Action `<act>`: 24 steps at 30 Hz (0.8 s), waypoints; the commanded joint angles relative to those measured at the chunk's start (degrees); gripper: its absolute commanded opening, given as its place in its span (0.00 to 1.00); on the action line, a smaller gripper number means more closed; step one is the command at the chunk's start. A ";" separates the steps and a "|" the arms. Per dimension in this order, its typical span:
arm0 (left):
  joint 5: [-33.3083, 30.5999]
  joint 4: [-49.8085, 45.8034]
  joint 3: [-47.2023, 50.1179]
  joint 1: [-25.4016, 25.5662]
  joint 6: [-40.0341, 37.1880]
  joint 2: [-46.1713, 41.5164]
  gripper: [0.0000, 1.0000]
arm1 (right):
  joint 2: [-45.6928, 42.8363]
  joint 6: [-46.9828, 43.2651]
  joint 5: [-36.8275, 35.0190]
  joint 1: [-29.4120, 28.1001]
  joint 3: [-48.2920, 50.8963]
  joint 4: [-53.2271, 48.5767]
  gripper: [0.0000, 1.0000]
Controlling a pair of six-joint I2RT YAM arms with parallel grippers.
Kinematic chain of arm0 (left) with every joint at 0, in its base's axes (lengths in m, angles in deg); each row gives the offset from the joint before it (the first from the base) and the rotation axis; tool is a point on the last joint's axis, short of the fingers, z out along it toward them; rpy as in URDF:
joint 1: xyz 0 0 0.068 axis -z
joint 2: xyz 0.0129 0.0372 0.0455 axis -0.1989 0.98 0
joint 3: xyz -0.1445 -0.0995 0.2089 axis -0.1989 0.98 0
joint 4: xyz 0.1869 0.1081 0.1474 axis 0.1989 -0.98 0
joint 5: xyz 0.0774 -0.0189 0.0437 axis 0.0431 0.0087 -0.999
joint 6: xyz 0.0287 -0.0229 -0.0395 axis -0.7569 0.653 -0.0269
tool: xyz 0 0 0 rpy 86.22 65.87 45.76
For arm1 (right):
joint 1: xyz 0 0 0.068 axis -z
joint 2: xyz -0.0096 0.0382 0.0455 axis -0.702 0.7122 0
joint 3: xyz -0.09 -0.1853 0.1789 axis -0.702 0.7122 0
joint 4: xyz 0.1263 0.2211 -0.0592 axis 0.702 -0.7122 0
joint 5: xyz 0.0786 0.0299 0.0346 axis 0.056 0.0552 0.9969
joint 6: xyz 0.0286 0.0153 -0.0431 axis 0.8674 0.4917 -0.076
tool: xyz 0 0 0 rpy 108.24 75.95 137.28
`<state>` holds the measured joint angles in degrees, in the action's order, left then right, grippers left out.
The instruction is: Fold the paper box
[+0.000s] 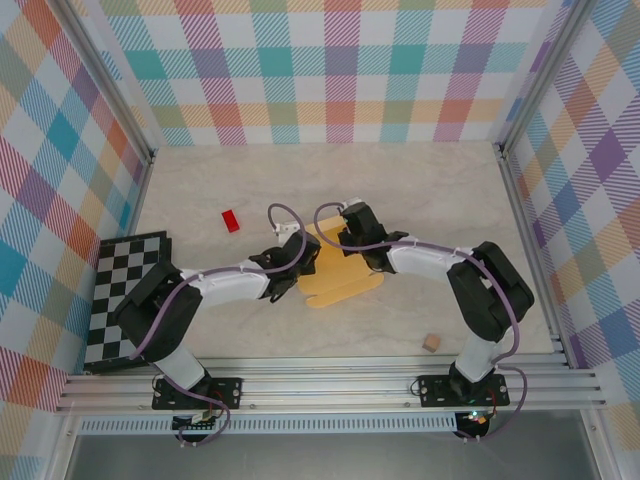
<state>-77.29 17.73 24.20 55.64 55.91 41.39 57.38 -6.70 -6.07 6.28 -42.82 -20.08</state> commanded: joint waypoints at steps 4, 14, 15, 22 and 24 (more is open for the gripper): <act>0.32 -4.61 -4.51 1.52 2.66 -0.89 0.00 | 1.75 0.48 9.13 0.93 4.06 8.28 0.14; 2.07 -11.19 -8.58 1.49 6.06 -0.25 0.00 | 4.08 -1.10 18.03 2.01 2.63 8.78 0.23; 1.64 -12.24 -9.23 1.51 6.12 0.10 0.00 | 3.91 -1.07 17.92 2.01 3.03 9.21 0.22; 1.43 -18.56 -12.17 0.94 10.01 1.37 0.00 | 4.68 2.52 12.72 1.93 3.36 5.77 0.11; 2.40 -19.52 -12.69 0.71 11.80 1.32 0.00 | 5.22 5.39 6.78 1.74 2.07 0.97 0.03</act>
<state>-76.68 -1.94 14.15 55.96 63.41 43.03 60.86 -5.32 5.80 8.66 -39.76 -13.22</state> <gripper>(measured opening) 0.079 0.074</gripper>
